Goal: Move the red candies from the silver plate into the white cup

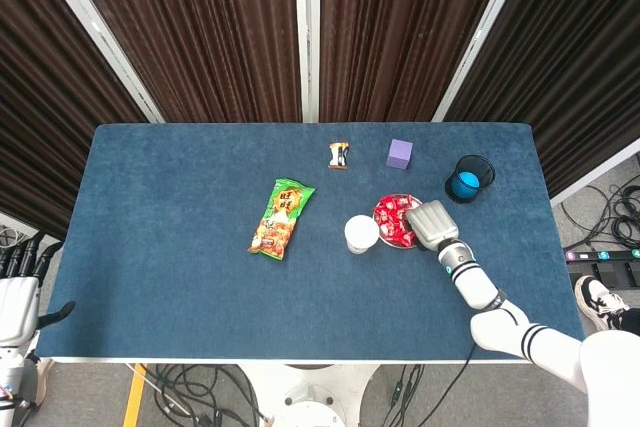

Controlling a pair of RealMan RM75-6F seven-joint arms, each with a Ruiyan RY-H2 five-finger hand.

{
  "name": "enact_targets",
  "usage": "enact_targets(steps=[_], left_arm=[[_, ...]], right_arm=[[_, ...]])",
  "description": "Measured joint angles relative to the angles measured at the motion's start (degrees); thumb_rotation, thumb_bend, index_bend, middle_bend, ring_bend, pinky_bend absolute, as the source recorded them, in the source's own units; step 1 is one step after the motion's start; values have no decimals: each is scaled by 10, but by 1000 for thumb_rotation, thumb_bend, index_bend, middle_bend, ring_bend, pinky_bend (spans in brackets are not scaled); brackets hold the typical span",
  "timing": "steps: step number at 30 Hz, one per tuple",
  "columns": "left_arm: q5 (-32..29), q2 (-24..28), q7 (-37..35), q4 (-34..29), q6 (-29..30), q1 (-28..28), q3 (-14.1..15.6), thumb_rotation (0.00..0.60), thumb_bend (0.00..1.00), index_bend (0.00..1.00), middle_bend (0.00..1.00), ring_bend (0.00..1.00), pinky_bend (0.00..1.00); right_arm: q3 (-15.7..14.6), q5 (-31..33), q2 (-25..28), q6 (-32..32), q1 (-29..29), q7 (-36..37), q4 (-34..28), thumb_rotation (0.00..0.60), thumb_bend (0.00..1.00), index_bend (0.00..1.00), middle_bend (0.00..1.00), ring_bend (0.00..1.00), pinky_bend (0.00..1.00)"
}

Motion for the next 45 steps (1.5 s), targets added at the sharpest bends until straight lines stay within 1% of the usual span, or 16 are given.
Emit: enact_targets(steps=[5, 8, 11, 15, 18, 20, 25, 29, 34, 39, 43, 45], left_arm=[[1, -1, -2, 2, 1, 0, -1, 600, 0, 206, 120, 99, 116], [2, -1, -2, 2, 1, 0, -1, 600, 0, 206, 120, 99, 117], [4, 0, -2, 1, 3, -1, -1, 600, 0, 206, 120, 99, 117], [7, 1, -1, 0, 7, 0, -2, 600, 0, 206, 120, 99, 117], [9, 2, -1, -1, 8, 1, -2, 600, 0, 206, 120, 99, 116], [8, 2, -1, -1, 9, 1, -2, 600, 0, 206, 120, 99, 116], [7, 2, -4, 2, 8, 2, -1, 600, 0, 206, 120, 99, 117], [3, 0, -7, 7, 6, 4, -1, 600, 0, 206, 120, 99, 116], [2, -4, -11, 13, 3, 3, -2, 600, 0, 206, 120, 99, 116], [2, -6, -11, 16, 2, 2, -2, 600, 0, 206, 120, 99, 117], [4, -6, -10, 15, 3, 2, -2, 600, 0, 206, 120, 99, 116], [5, -6, -9, 14, 3, 2, -2, 600, 0, 206, 120, 99, 116]], right_arm=[[3, -1, 10, 11, -3, 9, -10, 600, 350, 591, 961, 928, 1000], [9, -3, 25, 29, -8, 18, -31, 600, 351, 592, 961, 928, 1000], [16, -10, 49, 51, -14, 28, -66, 600, 351, 594, 961, 927, 1000], [28, -23, 84, 74, -19, 48, -133, 600, 350, 593, 960, 927, 1000], [36, -31, 104, 79, -16, 59, -179, 600, 349, 556, 960, 927, 1000], [40, -34, 109, 77, -9, 59, -196, 600, 348, 536, 960, 927, 1000], [46, -25, 90, 65, 17, 47, -196, 600, 349, 519, 960, 927, 1000], [44, -14, 71, 59, 29, 27, -187, 600, 349, 489, 960, 927, 1000], [38, 3, 60, 56, 36, 14, -181, 600, 348, 360, 960, 925, 1000], [37, -1, 63, 66, 34, 22, -187, 600, 348, 296, 960, 925, 1000], [44, -1, 78, 83, 25, 42, -193, 600, 346, 291, 960, 924, 1000], [45, 5, 90, 86, 18, 50, -192, 600, 327, 300, 961, 924, 1000]])
